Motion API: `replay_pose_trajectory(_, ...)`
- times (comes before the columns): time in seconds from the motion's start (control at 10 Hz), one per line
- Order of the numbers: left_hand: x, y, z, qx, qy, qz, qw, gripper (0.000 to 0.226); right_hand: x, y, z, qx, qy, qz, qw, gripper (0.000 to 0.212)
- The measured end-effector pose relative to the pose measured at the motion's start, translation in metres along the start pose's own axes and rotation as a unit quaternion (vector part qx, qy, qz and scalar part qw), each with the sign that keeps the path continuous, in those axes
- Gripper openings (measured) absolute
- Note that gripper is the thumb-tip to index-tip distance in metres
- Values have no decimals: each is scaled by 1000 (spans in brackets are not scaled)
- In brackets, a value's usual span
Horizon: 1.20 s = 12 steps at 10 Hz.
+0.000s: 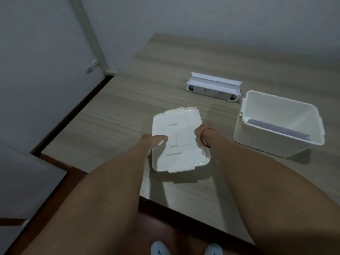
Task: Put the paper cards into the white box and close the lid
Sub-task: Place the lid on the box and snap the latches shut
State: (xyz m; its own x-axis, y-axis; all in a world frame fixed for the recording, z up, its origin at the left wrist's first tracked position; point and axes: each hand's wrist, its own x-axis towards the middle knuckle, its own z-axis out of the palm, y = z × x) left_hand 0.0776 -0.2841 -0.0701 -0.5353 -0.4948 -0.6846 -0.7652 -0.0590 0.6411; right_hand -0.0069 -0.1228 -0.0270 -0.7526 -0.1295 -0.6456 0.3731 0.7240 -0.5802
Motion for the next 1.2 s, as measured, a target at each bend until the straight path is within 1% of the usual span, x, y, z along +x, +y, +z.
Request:
replay_pose_trajectory(0.1,-19,24,-18,-33,-6,41,999,75,-32,-29,-14,63,11,-13,998,43)
replay_pose_trajectory(0.2,-44,53,-31,-61,-9,115,991,65,-24,-45,-24,115,78,-47,989,45)
replay_pose_trajectory(0.3,-69,82,-40,-67,-19,210,975,64,-30,-63,-37,191,95,-49,976,30)
replay_pose_trajectory(0.4,-87,107,-39,28,-2,305,952,48,-54,-80,-52,343,44,-69,936,45)
replay_pose_trajectory(0.5,-94,121,-25,178,26,380,908,26,-63,-82,-66,445,-9,-26,895,62)
replay_pose_trajectory(0.6,-98,124,-9,247,23,420,873,20,-71,-78,-80,507,-38,6,861,57)
replay_pose_trajectory(0.7,-104,125,2,306,14,427,851,22,-77,-66,-94,479,-24,27,877,27)
replay_pose_trajectory(0.8,-104,124,8,328,-54,367,869,42,-69,-54,-101,455,-8,48,889,32)
replay_pose_trajectory(0.9,-108,126,12,281,-89,302,907,56,-66,-43,-109,434,5,46,900,43)
replay_pose_trajectory(1.0,-106,129,8,192,-43,311,930,40,-62,-35,-117,435,7,20,900,45)
replay_pose_trajectory(1.1,-98,132,7,251,128,306,910,50,-60,-29,-124,447,2,-6,895,40)
replay_pose_trajectory(1.2,-91,134,8,199,251,196,927,50,-54,-24,-132,482,-32,-23,875,42)
